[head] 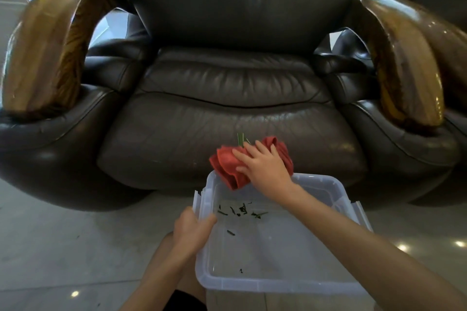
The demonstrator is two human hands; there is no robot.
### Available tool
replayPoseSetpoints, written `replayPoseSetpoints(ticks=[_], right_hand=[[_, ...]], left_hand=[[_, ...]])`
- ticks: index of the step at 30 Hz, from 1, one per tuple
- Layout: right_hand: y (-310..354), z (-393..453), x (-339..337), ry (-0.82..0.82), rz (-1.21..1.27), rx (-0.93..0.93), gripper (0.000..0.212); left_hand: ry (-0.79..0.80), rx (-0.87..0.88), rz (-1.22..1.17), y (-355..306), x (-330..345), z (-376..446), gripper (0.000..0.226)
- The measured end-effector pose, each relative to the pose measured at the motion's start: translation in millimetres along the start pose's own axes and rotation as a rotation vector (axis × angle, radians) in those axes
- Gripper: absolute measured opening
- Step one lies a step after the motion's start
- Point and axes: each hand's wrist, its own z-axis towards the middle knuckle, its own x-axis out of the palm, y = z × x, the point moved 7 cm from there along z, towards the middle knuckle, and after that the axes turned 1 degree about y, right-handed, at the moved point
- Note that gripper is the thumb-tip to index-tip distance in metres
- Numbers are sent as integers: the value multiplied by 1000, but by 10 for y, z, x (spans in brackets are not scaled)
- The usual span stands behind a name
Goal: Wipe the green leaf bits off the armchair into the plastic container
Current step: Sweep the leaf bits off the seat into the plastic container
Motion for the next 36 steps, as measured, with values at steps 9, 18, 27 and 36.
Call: replayPoseSetpoints(ticks=[9,18,27,36], right_hand=[[71,-636,-358,32,97,-63,42],[-417,535,-782,-181,154,137,41],[83,-45,-210,-25,81,-183,28],[-153,-289,-586,-188,279,-111,25]], left_hand=[[-2,-4,-2,32,7,18,18],[-3,21,-23,-1,5,10,14],[-1,12,-19,12,-8,46,12],[4,41,-22,72,20,49,14]])
